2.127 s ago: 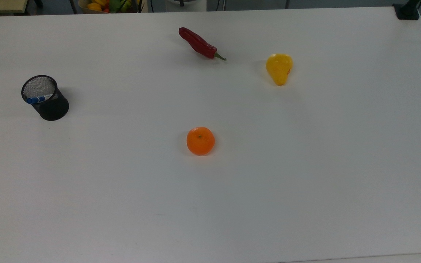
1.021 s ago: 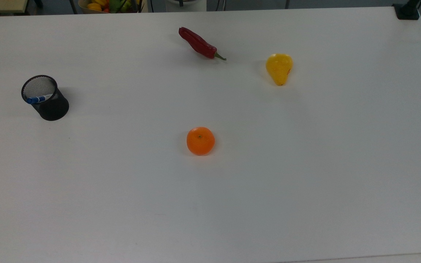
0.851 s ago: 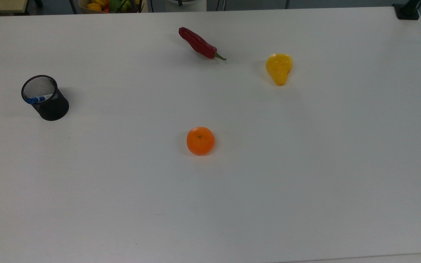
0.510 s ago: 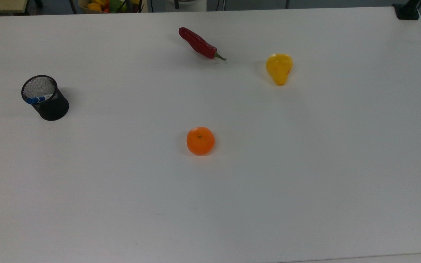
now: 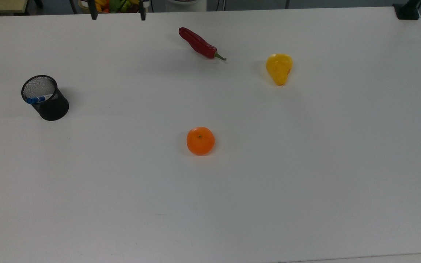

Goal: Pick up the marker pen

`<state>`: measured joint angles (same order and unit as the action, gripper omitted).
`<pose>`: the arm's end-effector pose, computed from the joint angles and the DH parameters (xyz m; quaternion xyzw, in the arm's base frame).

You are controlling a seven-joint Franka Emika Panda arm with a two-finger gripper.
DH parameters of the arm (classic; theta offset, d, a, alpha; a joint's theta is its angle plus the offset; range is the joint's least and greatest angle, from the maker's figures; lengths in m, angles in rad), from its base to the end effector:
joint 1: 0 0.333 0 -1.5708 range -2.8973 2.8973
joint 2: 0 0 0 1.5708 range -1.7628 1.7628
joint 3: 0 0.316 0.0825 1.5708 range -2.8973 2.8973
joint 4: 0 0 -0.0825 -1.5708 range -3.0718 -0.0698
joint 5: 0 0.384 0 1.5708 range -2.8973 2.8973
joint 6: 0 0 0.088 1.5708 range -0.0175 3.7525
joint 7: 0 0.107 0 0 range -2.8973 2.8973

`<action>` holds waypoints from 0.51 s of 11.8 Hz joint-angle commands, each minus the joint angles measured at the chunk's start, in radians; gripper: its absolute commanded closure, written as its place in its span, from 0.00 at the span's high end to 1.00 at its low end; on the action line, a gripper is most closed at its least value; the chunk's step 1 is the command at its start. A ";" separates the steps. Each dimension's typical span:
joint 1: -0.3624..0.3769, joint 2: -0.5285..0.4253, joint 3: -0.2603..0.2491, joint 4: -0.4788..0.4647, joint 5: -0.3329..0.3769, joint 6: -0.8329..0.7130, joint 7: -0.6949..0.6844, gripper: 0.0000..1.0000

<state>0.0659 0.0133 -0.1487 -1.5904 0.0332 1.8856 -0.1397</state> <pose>0.5857 -0.0455 0.6395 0.9896 0.0254 0.1414 0.0003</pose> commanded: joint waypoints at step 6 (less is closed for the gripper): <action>-0.015 0.033 -0.175 -0.118 -0.012 0.284 -0.023 0.99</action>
<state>0.0535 0.0422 -0.2852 -1.6469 0.0324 2.0694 -0.1477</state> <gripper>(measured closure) 0.000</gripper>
